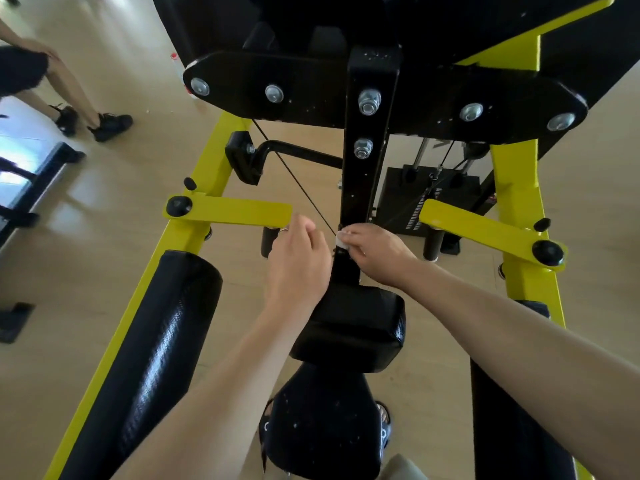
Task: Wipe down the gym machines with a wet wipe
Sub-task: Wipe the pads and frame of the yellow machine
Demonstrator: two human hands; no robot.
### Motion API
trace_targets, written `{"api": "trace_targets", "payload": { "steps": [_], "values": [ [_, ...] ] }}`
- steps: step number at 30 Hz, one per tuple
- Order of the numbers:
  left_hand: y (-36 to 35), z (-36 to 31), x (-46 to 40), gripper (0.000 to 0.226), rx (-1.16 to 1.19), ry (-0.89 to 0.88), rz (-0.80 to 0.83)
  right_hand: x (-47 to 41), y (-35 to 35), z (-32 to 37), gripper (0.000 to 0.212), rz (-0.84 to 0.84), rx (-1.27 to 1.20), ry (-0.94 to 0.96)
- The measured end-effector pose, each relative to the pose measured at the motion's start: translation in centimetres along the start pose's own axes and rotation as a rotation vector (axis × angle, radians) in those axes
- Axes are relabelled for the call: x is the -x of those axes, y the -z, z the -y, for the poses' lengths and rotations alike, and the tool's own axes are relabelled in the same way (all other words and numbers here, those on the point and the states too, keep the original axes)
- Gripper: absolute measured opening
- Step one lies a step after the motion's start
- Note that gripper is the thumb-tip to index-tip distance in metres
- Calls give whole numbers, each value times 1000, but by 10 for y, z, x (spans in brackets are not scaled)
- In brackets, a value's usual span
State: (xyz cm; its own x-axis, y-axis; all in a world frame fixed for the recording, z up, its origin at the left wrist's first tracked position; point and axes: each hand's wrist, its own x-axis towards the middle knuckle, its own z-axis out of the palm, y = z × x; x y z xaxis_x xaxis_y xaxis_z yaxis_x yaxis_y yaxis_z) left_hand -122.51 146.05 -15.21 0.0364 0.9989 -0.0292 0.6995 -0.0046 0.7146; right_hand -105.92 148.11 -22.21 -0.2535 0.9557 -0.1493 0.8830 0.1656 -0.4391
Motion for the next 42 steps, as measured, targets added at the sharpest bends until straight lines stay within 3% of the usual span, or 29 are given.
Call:
{"api": "trace_targets", "payload": {
  "steps": [5,10,14,17,22,24,28,32,35,39,42],
  "values": [
    [-2,-1,-1,17,-60,-11,-32,15,5,-4,26,132,-112,113],
    [-3,-3,0,17,-83,0,-27,33,11,2,19,244,-330,53],
    [-1,-5,1,18,-110,11,-20,26,18,4,21,303,-283,69],
    [-1,-6,0,19,-98,40,4,12,18,-1,27,216,-178,31],
    [1,-8,2,19,-120,39,-9,-13,5,-5,30,10,-244,-192],
    [1,-9,2,19,-121,35,-14,-12,3,0,30,83,-220,-144],
    [1,-13,3,20,-132,60,-18,8,16,12,22,415,-323,9],
    [2,-14,4,21,-130,66,-27,23,22,15,13,605,-586,-89],
    [2,-15,5,21,-136,66,-25,26,28,11,18,648,-595,-117],
    [1,-10,4,21,-123,48,-18,35,26,5,19,554,-476,-77],
    [0,-8,3,21,-128,13,-17,30,13,-2,17,245,-324,-56]
  ]
}}
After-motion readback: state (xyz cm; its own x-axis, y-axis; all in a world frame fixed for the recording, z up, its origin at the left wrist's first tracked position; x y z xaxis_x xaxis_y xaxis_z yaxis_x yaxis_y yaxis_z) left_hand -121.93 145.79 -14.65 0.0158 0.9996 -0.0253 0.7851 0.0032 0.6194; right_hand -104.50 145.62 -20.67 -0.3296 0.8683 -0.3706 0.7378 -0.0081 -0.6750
